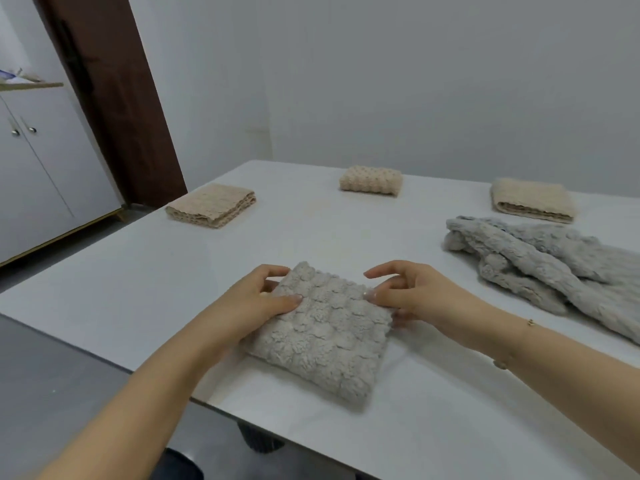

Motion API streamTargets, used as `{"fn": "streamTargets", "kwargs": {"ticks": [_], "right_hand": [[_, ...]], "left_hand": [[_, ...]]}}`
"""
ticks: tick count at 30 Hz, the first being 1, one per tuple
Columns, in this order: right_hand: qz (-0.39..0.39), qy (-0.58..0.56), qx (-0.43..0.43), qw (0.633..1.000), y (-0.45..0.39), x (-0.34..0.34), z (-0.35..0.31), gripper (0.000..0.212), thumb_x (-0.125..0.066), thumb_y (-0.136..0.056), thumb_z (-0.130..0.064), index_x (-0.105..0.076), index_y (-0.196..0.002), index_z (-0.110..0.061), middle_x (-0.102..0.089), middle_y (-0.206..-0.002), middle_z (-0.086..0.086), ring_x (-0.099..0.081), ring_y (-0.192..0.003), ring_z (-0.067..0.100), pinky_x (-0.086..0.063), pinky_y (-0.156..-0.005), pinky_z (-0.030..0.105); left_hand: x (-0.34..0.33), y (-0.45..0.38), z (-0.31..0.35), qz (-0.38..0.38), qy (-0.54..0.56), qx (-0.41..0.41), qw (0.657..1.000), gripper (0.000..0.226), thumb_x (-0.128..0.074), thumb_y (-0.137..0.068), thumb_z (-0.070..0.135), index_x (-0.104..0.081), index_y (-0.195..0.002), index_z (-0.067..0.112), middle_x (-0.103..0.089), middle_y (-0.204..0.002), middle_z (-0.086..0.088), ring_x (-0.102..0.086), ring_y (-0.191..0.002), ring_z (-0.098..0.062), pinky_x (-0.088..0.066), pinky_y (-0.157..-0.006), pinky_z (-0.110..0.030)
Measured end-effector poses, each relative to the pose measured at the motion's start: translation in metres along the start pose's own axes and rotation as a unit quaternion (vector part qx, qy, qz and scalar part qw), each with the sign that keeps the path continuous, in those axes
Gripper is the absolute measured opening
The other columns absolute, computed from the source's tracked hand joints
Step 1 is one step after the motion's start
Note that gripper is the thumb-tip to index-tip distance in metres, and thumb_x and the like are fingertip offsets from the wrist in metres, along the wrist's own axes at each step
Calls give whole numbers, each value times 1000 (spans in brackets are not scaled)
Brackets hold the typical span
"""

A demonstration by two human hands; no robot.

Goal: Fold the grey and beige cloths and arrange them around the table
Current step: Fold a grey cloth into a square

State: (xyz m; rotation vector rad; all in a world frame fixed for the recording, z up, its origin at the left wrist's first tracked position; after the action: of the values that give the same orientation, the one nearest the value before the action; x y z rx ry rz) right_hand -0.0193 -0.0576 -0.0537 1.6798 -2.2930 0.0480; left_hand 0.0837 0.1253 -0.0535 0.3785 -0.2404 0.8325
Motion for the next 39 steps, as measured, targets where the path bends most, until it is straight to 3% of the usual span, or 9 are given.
{"fn": "streamTargets", "kwargs": {"ticks": [4, 7, 11, 22, 25, 27, 30, 35, 39], "right_hand": [[87, 59, 57, 993, 7, 23, -8, 22, -69, -84, -15, -65, -105, -19, -70, -101, 6, -66, -80, 18, -56, -81, 37], [121, 33, 75, 989, 18, 48, -15, 19, -63, -87, -9, -67, -103, -18, -69, -105, 8, -67, -94, 20, -55, -81, 26], [117, 39, 73, 990, 36, 69, -17, 21, -59, -88, -5, -68, -103, -17, -70, -106, 6, -65, -99, 17, -52, -83, 23], [128, 100, 60, 985, 54, 119, -8, 15, -64, -87, -14, -72, -93, -26, -72, -93, -11, -66, -94, 10, -51, -87, 24], [157, 187, 70, 967, 57, 147, -18, 13, -64, -87, -19, -70, -92, -28, -68, -81, -15, -65, -81, 6, -48, -76, 19], [202, 222, 76, 951, 59, 172, -27, 12, -63, -87, -20, -69, -94, -28, -68, -86, -13, -63, -78, 4, -48, -72, 23], [255, 190, 74, 945, 57, 209, -28, 13, -63, -87, -16, -68, -98, -22, -68, -86, -7, -61, -70, 2, -44, -61, 16], [270, 307, 32, 912, 47, 235, -2, 28, -65, -87, -29, -62, -114, -21, -56, -101, -11, -54, -100, 10, -38, -79, 24], [262, 390, 32, 882, 39, 243, 12, 40, -63, -87, -35, -58, -123, -18, -55, -116, -4, -50, -108, 14, -37, -84, 25]], "left_hand": [[6, 17, 47, 151, -317, -180, 919, 55, -53, -93, 37, -33, -143, 31, -27, -152, 7, -25, -137, -12, -26, -110, -30], [-44, 29, 76, 46, -351, -293, 888, 51, -36, -96, 47, -26, -145, 40, -15, -156, 17, -9, -139, 4, -8, -117, -26], [-91, 13, 38, -40, -497, -201, 843, 56, -11, -93, 62, -3, -147, 47, 6, -159, 13, 8, -145, -3, 8, -118, -38], [-94, 8, 38, -39, -489, -121, 863, 60, -9, -92, 64, 3, -148, 46, 10, -159, 13, 13, -145, -7, 12, -117, -46], [-104, 10, 90, 1, -420, -174, 891, 58, -23, -93, 61, -10, -147, 45, -12, -158, 13, -14, -145, -11, -9, -119, -45], [-117, 0, 128, 21, -352, -219, 910, 52, -39, -94, 53, -28, -143, 40, -35, -148, 12, -38, -133, -11, -31, -110, -39], [-145, -38, 169, 9, -295, -240, 925, 38, -52, -92, 42, -54, -127, 28, -55, -130, 11, -52, -116, -9, -42, -97, -30], [-200, -113, 192, -49, -217, -195, 955, 40, -55, -90, 44, -61, -113, 12, -61, -112, 1, -56, -107, -17, -44, -94, -31], [-236, -153, 182, -82, -188, -133, 970, 47, -62, -83, 53, -66, -104, 11, -61, -98, -1, -55, -87, -18, -43, -71, -28]]}}
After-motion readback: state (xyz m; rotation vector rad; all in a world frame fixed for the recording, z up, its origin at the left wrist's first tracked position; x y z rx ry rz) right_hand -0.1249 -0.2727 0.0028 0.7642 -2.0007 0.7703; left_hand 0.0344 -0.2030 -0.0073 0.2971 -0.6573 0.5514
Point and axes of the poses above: each hand's wrist, its own y-axis away from the middle knuckle, its own x-axis out of the back of the hand, z = x × y, the point moved 9 cm from there along -y, towards the middle knuckle
